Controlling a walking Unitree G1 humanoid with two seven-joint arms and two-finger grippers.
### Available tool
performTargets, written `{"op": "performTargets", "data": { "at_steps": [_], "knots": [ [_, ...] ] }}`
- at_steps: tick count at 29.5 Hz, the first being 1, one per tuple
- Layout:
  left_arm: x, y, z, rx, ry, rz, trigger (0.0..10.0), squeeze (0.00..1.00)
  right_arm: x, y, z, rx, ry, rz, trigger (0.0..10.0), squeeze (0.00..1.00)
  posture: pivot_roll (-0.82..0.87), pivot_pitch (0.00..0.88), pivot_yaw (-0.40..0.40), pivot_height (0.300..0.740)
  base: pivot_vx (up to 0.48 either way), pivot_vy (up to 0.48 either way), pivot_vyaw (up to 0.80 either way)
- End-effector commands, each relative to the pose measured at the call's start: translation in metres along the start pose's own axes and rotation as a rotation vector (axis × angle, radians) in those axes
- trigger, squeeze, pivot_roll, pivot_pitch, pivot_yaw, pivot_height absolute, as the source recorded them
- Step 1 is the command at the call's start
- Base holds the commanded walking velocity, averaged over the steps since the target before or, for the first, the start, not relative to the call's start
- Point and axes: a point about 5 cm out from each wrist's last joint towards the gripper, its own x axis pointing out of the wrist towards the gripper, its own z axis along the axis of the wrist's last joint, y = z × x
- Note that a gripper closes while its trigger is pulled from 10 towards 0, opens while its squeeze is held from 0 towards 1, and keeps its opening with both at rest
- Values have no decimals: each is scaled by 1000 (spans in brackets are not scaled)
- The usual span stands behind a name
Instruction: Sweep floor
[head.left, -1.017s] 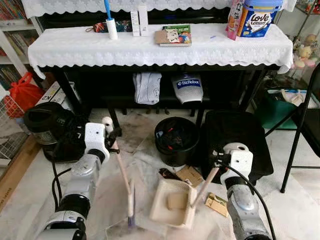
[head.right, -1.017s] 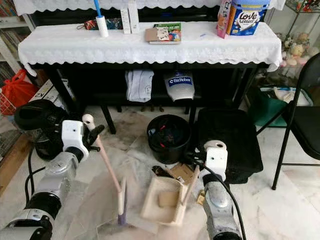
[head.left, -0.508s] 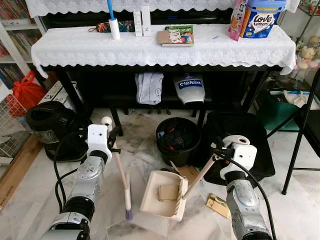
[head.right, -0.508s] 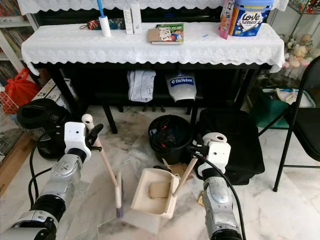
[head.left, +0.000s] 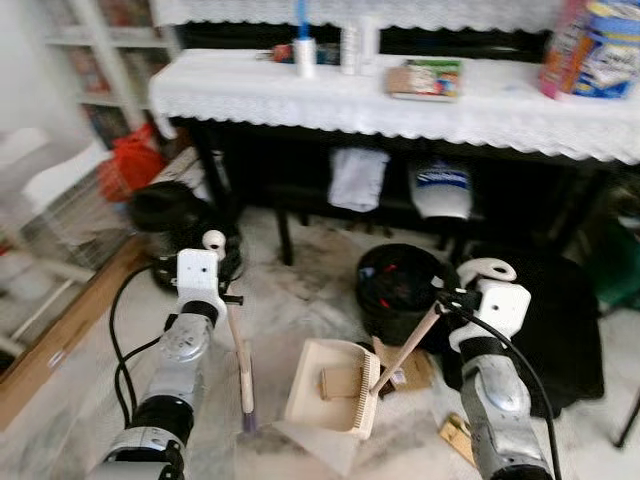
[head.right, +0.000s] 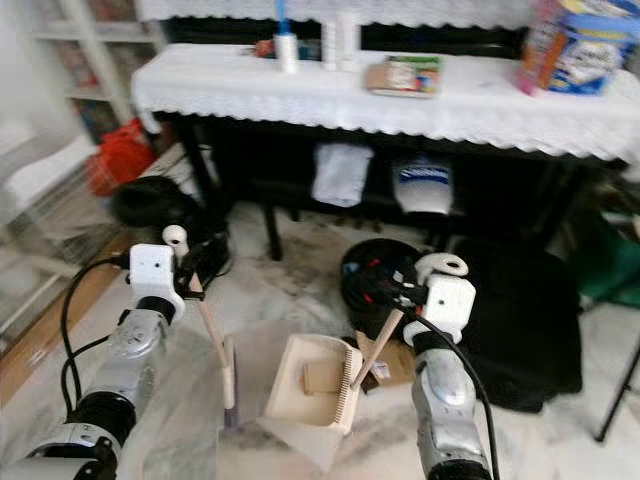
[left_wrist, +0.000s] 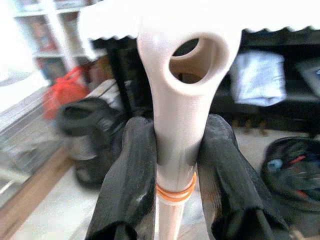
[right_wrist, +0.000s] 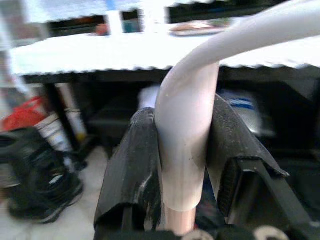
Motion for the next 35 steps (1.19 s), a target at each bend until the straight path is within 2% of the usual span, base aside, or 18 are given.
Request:
{"op": "performTargets", "data": {
  "at_steps": [1, 12, 19, 23, 28, 33, 35],
  "knots": [
    [-1, 0, 5, 14, -49, -3, 10000, 0, 4, 7, 14, 19, -65, 17, 10000, 0, -134, 0, 43, 740, 0, 0, 794],
    [-4, -6, 11, -7, -99, -24, 10000, 0, 7, 4, 23, 23, -98, -12, 10000, 0, -141, 0, 51, 740, 0, 0, 799],
    [3, -14, 17, -15, -108, -37, 10000, 0, 17, -1, 33, 13, -129, -23, 10000, 0, -148, 0, 58, 740, 0, 0, 800],
    [13, -4, 29, -19, -136, 23, 10000, 0, 27, -7, 42, -4, -140, -35, 10000, 0, -125, 0, 38, 740, 0, 0, 800],
    [20, 11, 40, 1, -168, 79, 10000, 0, 35, -23, 58, -18, -175, -83, 10000, 0, -121, 0, 32, 740, 0, 0, 800],
    [23, 8, 42, 24, -171, 51, 10000, 0, 32, -32, 63, -41, -194, -110, 10000, 0, -151, 0, 58, 740, 0, 0, 800],
    [17, 3, 37, 15, -170, 30, 10000, 0, 22, -31, 54, -41, -164, -127, 10000, 0, -161, 0, 65, 740, 0, 0, 800]
  ]
}}
